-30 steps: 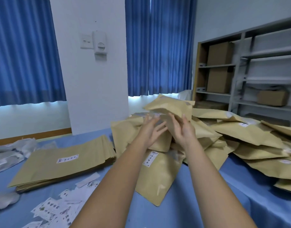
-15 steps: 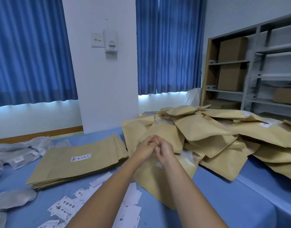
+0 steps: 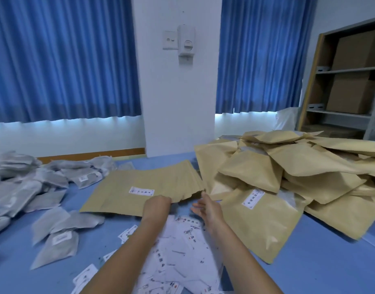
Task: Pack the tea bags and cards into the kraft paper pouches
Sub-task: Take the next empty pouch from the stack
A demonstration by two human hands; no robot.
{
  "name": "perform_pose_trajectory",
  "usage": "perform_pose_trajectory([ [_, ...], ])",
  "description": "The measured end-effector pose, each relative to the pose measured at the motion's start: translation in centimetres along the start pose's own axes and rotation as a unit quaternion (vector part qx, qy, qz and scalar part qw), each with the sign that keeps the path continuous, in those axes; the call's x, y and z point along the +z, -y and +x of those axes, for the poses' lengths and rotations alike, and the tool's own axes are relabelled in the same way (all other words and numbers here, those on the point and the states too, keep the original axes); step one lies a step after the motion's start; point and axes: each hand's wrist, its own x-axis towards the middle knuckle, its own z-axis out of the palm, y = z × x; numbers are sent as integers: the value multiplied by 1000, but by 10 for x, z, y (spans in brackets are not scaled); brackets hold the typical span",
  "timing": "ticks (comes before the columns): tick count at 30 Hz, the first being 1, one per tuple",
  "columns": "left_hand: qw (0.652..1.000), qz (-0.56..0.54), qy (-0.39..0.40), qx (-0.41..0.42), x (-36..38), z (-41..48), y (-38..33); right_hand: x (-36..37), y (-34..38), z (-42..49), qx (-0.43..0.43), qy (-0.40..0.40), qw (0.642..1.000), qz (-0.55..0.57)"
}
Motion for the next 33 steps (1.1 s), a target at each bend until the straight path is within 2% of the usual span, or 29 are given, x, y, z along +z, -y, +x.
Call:
perform_pose_trajectory([
  [2,992,-98,-58,53,-14,-14,21,18,-6,-9,34,33,999,-23],
  [4,952,-216,-130,173,-28,-29,48,35,-8,-19,58,84,994,-44],
  [6,919,-260,-157,252,-30,-47,76,51,-14,-27,51,106,992,-34],
  [7,917,-293,-157,222,-27,-57,88,58,-20,-30,39,99,994,-27],
  [9,914,-363,-155,96,-15,-73,104,74,-38,-34,12,66,997,-40],
  [10,922,-368,-118,36,-9,-79,108,82,-47,-36,4,55,997,-50],
  [11,925,-366,-98,11,0,-83,108,91,-56,-41,5,61,997,-42],
  [17,936,-347,-60,-12,16,-94,125,115,-97,-63,72,192,977,55],
  [19,929,-366,-46,-18,16,-95,140,114,-100,-63,81,230,968,63],
  [23,931,-362,-36,26,14,-98,145,112,-99,-64,83,259,960,64],
  [31,895,-445,-39,-3,12,-103,151,110,-97,-67,60,321,944,40],
  [33,897,-439,-51,-3,10,-106,150,109,-96,-68,54,348,935,31],
])
